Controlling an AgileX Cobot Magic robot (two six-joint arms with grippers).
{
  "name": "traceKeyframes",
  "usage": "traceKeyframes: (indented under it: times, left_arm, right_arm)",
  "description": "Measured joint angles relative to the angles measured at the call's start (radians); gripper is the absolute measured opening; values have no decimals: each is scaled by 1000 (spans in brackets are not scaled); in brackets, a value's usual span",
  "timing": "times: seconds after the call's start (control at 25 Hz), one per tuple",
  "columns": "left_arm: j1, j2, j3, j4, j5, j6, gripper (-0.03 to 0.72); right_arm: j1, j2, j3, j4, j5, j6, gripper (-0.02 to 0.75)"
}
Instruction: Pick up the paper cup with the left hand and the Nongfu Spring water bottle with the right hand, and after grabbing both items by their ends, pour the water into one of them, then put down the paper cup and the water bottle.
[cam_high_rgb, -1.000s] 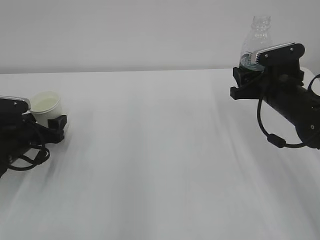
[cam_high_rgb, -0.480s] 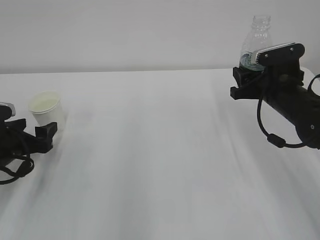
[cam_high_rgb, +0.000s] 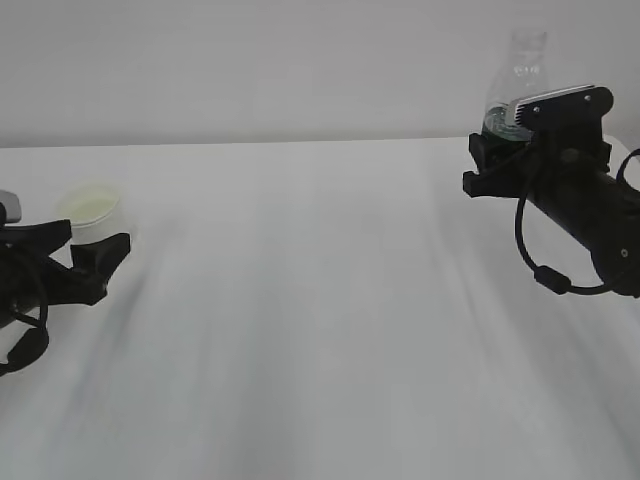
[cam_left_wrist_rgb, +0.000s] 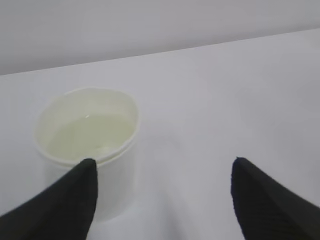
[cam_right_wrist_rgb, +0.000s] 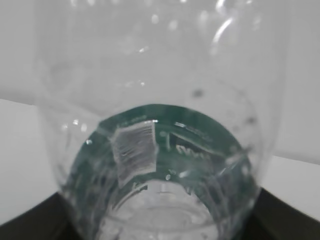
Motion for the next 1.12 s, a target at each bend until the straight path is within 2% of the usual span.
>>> traceKeyframes:
  times: [0.4, 0.84, 1.12]
  left_arm:
    - [0, -25, 4, 203, 0, -42, 588]
    - [-4, -25, 4, 264, 0, -94, 578]
    - [-61, -25, 4, 262, 0, -96, 576]
  right_arm:
    - [0, 0, 0, 28, 21, 62, 457]
    - [0, 46, 0, 57, 19, 63, 457]
    - [0, 97, 0, 57, -34, 64, 457]
